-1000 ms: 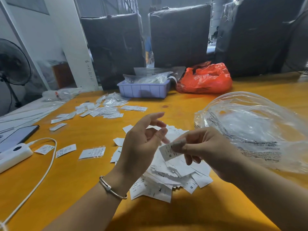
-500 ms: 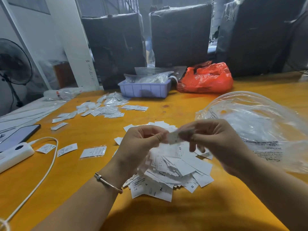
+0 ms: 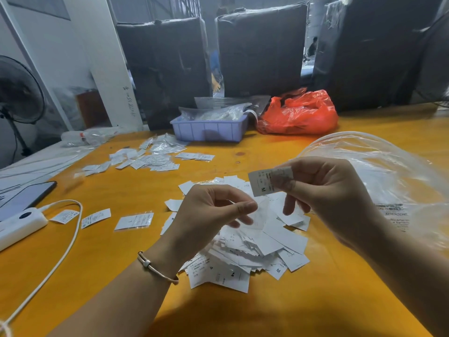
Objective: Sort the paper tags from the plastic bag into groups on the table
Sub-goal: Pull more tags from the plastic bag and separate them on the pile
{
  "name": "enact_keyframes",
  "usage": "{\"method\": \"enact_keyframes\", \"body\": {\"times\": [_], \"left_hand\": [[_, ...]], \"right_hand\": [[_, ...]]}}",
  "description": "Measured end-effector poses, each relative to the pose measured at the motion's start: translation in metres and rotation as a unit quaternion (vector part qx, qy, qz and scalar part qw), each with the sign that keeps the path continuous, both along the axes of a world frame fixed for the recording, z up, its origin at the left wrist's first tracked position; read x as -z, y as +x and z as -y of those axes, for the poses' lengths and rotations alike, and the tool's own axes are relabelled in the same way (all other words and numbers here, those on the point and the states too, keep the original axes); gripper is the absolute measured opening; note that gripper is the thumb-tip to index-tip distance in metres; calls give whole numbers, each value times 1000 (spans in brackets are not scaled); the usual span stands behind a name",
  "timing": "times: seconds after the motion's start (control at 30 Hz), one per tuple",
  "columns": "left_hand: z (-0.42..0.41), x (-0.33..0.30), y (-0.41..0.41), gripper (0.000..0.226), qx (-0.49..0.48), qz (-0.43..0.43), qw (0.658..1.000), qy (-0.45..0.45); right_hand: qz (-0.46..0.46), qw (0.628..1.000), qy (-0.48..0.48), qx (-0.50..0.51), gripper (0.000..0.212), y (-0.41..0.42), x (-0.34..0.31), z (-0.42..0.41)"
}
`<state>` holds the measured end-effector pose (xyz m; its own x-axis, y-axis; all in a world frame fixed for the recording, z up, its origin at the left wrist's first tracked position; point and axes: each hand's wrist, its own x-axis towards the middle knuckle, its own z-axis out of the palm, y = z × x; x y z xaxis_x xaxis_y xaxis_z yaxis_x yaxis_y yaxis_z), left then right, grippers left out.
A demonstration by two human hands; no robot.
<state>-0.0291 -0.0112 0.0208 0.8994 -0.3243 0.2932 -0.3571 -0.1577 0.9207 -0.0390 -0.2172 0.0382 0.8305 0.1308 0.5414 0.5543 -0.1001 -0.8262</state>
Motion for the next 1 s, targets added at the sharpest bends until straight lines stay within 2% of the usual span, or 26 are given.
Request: {"method": "enact_keyframes", "body": {"times": [0.1, 0.3, 0.43, 0.7, 1.0], "left_hand": [[0, -1, 0, 17, 2, 7, 1000, 1], [0, -1, -1, 24, 10, 11, 1000, 22], [-1, 1, 1, 18, 1, 10, 1000, 29], [0, 2, 3, 31, -6, 24, 999, 46], [3, 7, 4, 31, -12, 41, 997, 67]], "right_hand": [[15, 999, -29, 10, 8, 0, 0, 0], [45, 997, -61, 16, 9, 2, 3, 0], [38, 995, -94, 3, 11, 2, 3, 1], [-38, 984, -172, -12, 11, 6, 1, 6], [-54, 983, -171, -43, 13, 5, 5, -3]]}}
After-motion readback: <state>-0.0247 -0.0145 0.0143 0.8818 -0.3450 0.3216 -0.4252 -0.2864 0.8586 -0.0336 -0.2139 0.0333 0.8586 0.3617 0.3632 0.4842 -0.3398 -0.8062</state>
